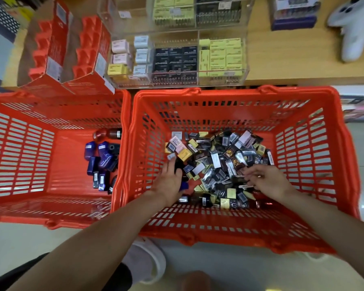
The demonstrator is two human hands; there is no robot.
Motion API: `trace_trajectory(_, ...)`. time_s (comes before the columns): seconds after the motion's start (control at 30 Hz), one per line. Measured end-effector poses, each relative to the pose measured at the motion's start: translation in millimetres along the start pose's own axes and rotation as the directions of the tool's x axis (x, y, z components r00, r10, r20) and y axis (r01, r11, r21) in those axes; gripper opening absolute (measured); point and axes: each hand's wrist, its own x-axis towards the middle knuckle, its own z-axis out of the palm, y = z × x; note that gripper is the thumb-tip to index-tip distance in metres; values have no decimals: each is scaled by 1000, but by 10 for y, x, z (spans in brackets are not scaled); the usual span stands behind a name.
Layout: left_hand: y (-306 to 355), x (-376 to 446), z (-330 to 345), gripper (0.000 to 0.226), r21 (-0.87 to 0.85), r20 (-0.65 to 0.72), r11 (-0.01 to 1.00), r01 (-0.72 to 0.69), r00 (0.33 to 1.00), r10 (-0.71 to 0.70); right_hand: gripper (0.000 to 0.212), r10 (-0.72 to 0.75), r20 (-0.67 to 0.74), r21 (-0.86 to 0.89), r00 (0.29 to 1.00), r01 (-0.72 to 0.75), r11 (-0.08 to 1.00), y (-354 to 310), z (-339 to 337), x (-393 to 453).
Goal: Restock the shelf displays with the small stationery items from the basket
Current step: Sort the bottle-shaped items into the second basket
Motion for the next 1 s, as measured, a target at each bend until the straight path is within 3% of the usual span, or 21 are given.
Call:
trace_trajectory(0.17, -45, 289, -96, 69, -156, 158, 984, 86, 986, -61, 24, 87, -33, 16, 996, -87, 996, 156, -110, -49)
trace_trajectory(0.33, -12, 334, 45, 79, -198, 100, 974, 111, 991, -92, 24, 107, -62, 53, 992, -104, 993, 232, -232, -96)
trace_trajectory(0.47, 16, 238, 132, 86, -419, 96, 900, 118, 992, -86, 21, 93, -86, -76, 992, -99, 992, 263, -274, -117)
trace_trajectory(0.57, 18, 154, 109, 79, -660, 58, 740, 127, 991, -118, 31, -47, -3, -419, 999, 41, 907, 269, -254, -106)
trace_trajectory(0.67, 41, 63, 40, 56, -903, 116, 391, 178, 977, -178, 55, -111, 203, -617, 973, 215, 757, 232, -129, -63)
trace_trajectory(0.73, 52, 10, 8, 48, -960, 168, 190, 205, 967, -192, 59, -122, 217, -640, 968, 236, 731, 181, -9, -13)
trace_trajectory(0.8, 54, -27, 8, 44, -963, 200, 143, 227, 963, -180, 60, -114, 200, -640, 973, 218, 737, 153, 35, 23)
trace_trajectory(0.87, 51, -55, 19, 52, -956, 217, 162, 244, 962, -168, 65, -94, 211, -680, 973, 215, 701, 204, -41, 24)
trace_trajectory(1.0, 55, -94, 22, 66, -947, 261, 140, 291, 945, -196, 77, 25, 259, -856, 966, 217, 469, 409, -194, -33)
